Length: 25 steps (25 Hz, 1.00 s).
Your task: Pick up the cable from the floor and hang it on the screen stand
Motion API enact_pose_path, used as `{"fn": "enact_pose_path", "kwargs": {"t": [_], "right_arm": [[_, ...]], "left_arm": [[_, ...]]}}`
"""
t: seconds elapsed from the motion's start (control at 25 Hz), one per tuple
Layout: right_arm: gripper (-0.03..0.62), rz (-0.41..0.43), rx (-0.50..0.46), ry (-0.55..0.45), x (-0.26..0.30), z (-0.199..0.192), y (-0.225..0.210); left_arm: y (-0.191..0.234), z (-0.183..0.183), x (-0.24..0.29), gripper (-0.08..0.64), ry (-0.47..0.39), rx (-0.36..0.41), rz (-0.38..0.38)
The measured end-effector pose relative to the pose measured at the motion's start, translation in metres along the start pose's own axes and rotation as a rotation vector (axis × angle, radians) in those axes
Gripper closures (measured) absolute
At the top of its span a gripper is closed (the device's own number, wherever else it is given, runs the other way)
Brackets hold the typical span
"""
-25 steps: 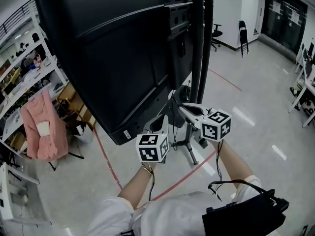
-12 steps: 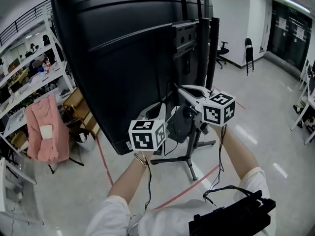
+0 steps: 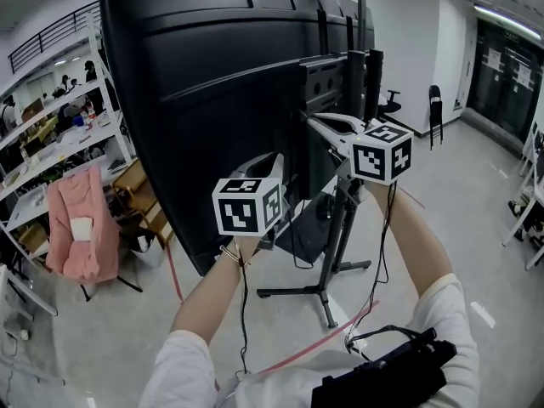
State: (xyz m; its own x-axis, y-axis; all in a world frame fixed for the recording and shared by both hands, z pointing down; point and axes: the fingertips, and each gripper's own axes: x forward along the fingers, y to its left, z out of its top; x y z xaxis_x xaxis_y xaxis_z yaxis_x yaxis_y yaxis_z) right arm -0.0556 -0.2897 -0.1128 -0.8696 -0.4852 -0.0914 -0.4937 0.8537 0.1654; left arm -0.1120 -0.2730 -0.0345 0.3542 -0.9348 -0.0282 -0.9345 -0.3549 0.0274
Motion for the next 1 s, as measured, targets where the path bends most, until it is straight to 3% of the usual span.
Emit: {"fn": "enact_pose_path", "kwargs": {"t": [0.4, 0.8, 1.0], "right_arm": [[0.563, 0.006, -0.043, -0.041, 0.010, 0.054, -0.021], [0.563, -0.029, -0.093, -0.086, 0.025, 0.106, -0.044], [0.563, -0.078, -0.048, -0.128, 0.024, 0.115, -0.071]], "left_arm": [[0.000, 0.053, 0.023, 0.557, -0.011, 0.100, 0.041], [-0.003, 0.096, 0.036, 0.557, -0.042, 0.100, 0.054], [-0.005, 0.100, 0.041, 0.557, -0.043, 0.092, 0.048]]}}
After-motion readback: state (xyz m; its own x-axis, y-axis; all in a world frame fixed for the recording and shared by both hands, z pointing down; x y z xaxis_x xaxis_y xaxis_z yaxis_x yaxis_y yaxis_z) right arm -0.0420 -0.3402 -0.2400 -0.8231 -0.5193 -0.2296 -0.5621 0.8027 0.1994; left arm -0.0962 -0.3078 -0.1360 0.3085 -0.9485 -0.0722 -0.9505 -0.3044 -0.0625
